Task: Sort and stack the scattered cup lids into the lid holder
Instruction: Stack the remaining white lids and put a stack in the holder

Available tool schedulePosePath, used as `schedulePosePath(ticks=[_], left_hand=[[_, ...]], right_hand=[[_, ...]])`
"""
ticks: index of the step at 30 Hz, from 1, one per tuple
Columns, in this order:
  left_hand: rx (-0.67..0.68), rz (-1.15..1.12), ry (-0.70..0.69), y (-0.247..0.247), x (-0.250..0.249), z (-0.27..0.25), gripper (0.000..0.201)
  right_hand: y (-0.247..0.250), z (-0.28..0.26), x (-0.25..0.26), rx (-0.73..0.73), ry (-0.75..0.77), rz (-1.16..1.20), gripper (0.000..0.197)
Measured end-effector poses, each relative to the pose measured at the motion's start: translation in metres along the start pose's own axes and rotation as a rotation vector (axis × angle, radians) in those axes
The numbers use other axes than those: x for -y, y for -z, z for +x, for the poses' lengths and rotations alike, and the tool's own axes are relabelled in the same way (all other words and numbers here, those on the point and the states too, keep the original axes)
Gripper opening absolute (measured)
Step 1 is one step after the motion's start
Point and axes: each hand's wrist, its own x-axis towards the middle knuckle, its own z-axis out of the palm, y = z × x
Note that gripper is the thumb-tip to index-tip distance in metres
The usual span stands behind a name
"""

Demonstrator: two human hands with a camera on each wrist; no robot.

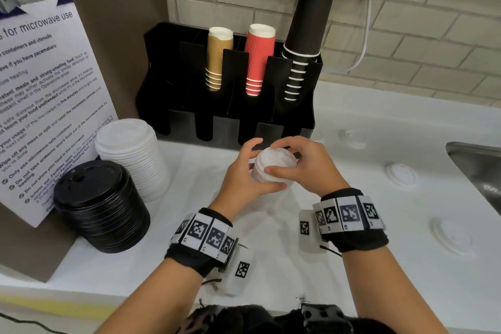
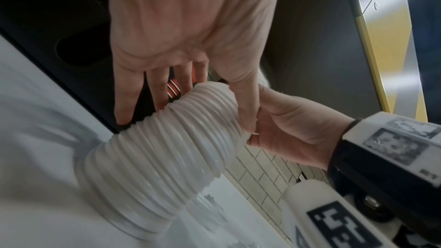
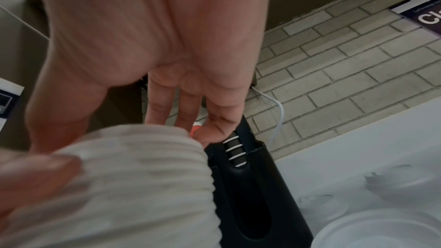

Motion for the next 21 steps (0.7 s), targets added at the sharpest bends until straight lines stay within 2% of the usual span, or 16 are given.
schedulePosePath(ticks=[4, 7, 8, 9, 11, 14, 16, 18, 21], left_hand=[[0.009, 0.009, -0.05, 0.001, 0.001, 0.001, 0.066], [0.02, 0.017, -0.041, 0.001, 0.002, 0.002, 0.066], [0.023, 0.022, -0.033, 0.001, 0.003, 0.002, 0.067], [0.026, 0.024, -0.026, 0.001, 0.003, 0.002, 0.067], [0.026, 0.026, -0.021, 0.001, 0.005, 0.003, 0.067], [0.024, 0.026, -0.01, 0.0, 0.004, 0.002, 0.066], [0.022, 0.034, -0.001, 0.0, 0.003, 0.001, 0.067], [0.022, 0.035, 0.001, 0.0, 0.002, 0.001, 0.068], [0.022, 0.032, -0.007, 0.001, 0.002, 0.0, 0.068]], right_hand=[[0.006, 0.0, -0.006, 0.037, -0.01, 0.071, 0.039], [0.021, 0.008, -0.026, -0.177, -0.168, 0.147, 0.008], [0.026, 0.014, -0.037, -0.194, -0.265, 0.066, 0.01], [0.031, 0.02, -0.05, -0.142, -0.374, -0.05, 0.018], [0.032, 0.029, -0.071, 0.075, -0.569, -0.271, 0.049], [0.028, 0.036, -0.084, 0.281, -0.662, -0.416, 0.086], [0.025, 0.039, -0.086, 0.364, -0.647, -0.448, 0.094], [0.022, 0.042, -0.085, 0.418, -0.605, -0.531, 0.093], [0.025, 0.04, -0.082, 0.404, -0.573, -0.608, 0.085]])
